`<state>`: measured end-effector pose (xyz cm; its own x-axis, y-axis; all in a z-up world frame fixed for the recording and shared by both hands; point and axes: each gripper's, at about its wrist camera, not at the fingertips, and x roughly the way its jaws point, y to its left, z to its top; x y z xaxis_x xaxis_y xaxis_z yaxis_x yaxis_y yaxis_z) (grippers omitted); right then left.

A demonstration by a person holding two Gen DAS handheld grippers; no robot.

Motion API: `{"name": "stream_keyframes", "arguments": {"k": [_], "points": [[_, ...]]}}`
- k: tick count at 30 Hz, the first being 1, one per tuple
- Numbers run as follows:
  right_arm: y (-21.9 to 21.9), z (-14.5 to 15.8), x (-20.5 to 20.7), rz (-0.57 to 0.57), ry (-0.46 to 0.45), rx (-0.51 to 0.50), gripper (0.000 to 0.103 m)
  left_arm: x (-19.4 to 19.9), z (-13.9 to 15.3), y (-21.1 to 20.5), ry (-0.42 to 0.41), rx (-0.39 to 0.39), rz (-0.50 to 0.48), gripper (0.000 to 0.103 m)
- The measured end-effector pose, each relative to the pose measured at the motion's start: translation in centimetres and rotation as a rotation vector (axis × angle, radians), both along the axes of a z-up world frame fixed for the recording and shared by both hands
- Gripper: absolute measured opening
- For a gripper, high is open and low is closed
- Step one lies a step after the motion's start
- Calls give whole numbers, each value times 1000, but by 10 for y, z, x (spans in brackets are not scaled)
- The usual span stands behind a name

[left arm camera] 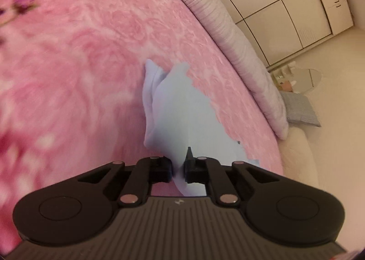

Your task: Fold clothes

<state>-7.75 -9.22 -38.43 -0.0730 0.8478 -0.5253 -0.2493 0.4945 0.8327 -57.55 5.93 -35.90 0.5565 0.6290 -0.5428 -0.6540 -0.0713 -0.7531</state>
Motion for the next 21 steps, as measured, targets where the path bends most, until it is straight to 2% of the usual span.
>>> {"name": "stream_keyframes", "arguments": {"k": [4,5,6,7,10,12,15,19,21], "points": [[-37,-4,-2,26,-13,-33,15,-11,-16,-32,-9,-87,-8,10],[-43,-8,-2,26,-10,-49,18,-14,-20,-35,-4,-106,-4,11],[-48,-12,-2,24,-10,-61,29,-19,-22,-38,0,-122,5,15],[-50,-10,-1,14,-22,-59,35,-24,-21,-40,-1,-125,7,16],[-56,-7,3,-17,-55,-54,43,-36,-2,-46,39,-74,-8,17],[-60,-5,6,-37,-73,-49,44,-39,13,-48,82,-25,-29,17],[-56,-17,10,-55,-24,-31,44,-36,29,-53,153,53,-59,15],[-49,-24,8,-87,6,-16,44,-35,49,-60,276,128,-7,11],[-47,-25,9,-90,9,-19,44,-36,62,-64,301,173,16,11]]}}
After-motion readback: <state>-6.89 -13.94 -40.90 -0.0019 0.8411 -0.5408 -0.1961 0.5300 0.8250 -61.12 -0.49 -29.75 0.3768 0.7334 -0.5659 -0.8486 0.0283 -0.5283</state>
